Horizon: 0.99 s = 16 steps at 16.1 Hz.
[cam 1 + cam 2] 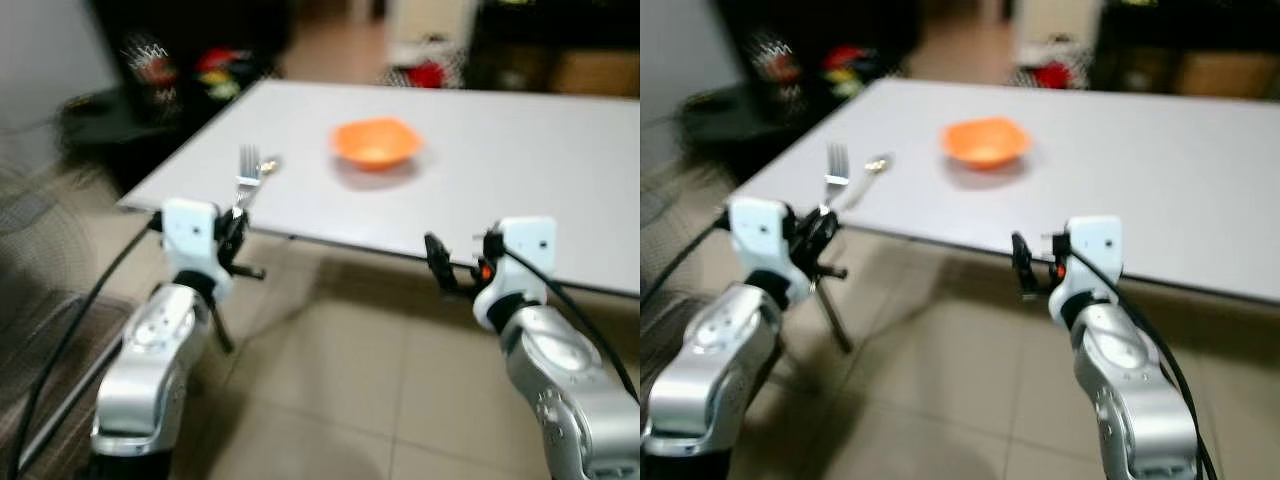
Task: Setting the table
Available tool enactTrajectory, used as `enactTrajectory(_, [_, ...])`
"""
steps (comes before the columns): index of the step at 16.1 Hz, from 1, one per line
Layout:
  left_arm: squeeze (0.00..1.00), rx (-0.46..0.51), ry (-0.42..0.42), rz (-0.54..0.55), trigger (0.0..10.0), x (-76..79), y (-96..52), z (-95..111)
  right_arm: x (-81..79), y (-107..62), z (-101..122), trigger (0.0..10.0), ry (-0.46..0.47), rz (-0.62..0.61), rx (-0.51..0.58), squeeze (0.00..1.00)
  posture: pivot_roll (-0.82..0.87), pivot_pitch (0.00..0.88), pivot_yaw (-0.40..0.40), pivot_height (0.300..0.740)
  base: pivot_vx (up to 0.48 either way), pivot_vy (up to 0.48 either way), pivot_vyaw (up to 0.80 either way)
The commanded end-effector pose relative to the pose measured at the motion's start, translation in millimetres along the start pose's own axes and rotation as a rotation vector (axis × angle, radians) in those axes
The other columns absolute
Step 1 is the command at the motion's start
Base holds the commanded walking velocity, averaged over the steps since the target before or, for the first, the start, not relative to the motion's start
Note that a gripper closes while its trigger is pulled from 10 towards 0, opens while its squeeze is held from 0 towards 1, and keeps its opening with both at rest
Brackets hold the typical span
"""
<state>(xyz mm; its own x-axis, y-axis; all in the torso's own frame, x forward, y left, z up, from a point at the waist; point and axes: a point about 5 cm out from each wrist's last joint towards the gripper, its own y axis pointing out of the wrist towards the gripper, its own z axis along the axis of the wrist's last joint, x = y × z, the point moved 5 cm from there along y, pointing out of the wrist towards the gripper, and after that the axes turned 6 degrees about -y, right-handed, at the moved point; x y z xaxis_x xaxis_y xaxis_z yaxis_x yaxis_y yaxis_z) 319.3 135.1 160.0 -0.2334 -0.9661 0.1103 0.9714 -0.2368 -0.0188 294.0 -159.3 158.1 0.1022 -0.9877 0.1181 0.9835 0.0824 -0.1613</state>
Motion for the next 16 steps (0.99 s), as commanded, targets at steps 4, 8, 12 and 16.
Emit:
enactTrajectory(4, [0.00,-0.016,-0.006,-0.032,10.0,12.5,4.4,-3.4,9.5,-0.4,3.4,10.0,-0.011,-0.027,0.011,0.00,-0.08,0.000,0.097,0.740,0.322,0.000,-0.72])
enactTrajectory(8, [0.00,-0.076,-0.009,0.021,10.0,4.4,6.4,-18.2,5.0,1.5,4.0,10.0,-0.048,0.028,0.006,0.00,-0.08,0.000,0.084,0.740,0.316,0.000,0.00])
enactTrajectory(12, [0.00,-0.114,0.022,0.105,10.0,-12.2,3.7,-24.6,-11.9,-1.8,0.6,10.0,-0.062,0.156,-0.010,0.00,-0.08,0.000,0.082,0.740,0.225,0.000,0.00])
enactTrajectory(16, [0.00,-0.200,0.058,0.151,10.0,-28.1,11.6,-36.7,-23.5,-2.6,0.7,10.0,-0.061,0.250,-0.007,0.00,-0.08,0.000,0.091,0.740,0.000,0.000,0.00])
